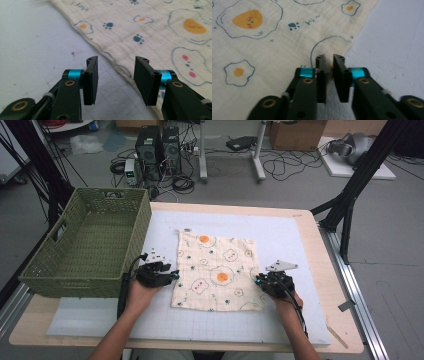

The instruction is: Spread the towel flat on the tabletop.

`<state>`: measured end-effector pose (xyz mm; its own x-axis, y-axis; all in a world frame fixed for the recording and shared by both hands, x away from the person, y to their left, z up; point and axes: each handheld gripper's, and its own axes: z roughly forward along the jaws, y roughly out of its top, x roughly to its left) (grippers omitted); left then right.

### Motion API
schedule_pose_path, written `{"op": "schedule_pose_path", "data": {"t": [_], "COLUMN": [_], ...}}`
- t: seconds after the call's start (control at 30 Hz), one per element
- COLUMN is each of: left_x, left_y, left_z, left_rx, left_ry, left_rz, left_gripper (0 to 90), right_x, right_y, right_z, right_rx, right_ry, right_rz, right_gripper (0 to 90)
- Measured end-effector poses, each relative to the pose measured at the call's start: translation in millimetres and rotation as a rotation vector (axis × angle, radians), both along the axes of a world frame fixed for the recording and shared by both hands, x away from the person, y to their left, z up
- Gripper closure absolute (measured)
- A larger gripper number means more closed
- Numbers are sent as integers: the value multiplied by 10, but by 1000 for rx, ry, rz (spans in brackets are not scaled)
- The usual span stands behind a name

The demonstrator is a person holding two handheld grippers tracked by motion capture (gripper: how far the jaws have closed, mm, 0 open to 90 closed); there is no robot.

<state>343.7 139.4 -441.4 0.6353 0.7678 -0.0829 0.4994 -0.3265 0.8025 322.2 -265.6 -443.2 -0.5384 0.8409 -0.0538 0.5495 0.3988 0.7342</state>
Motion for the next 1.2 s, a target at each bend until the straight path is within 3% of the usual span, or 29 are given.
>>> {"op": "schedule_pose_path", "data": {"t": [0.13,0.3,0.43,0.5,0.6,0.67,0.73,0.8,0.97,1.07,1.17,1.2], "left_x": [-116,-243,-349,-382,-442,-470,-485,-505,-549,-549,-522,-507], "left_y": [-14,-44,-68,-71,-78,-98,-77,-24,56,65,85,91], "left_z": [10,-48,-89,-82,-69,-40,-24,-20,-23,-16,5,15], "left_rx": [-36,-20,3,21,57,101,114,105,72,48,-13,-44], "left_ry": [-12,19,19,13,-6,-16,-11,0,25,23,3,-9], "left_rz": [-33,-75,-93,-101,-143,-149,-157,-153,-168,-170,-136,-125], "left_gripper": [594,612,604,619,861,871,873,873,867,849,700,650], "right_x": [-88,-286,-443,-483,-499,-506,-516,-531,-586,-620,-637,-635], "right_y": [-71,-135,-80,-27,40,65,67,61,10,8,-9,-21], "right_z": [50,97,55,33,-23,-47,-37,-21,-6,10,18,30], "right_rx": [50,98,88,82,72,68,74,61,85,79,79,78], "right_ry": [-32,-59,-59,-38,13,22,39,46,90,103,85,57], "right_rz": [10,38,106,145,209,227,247,265,319,329,305,280], "right_gripper": [635,562,553,582,703,800,883,886,886,876,689,632]}}
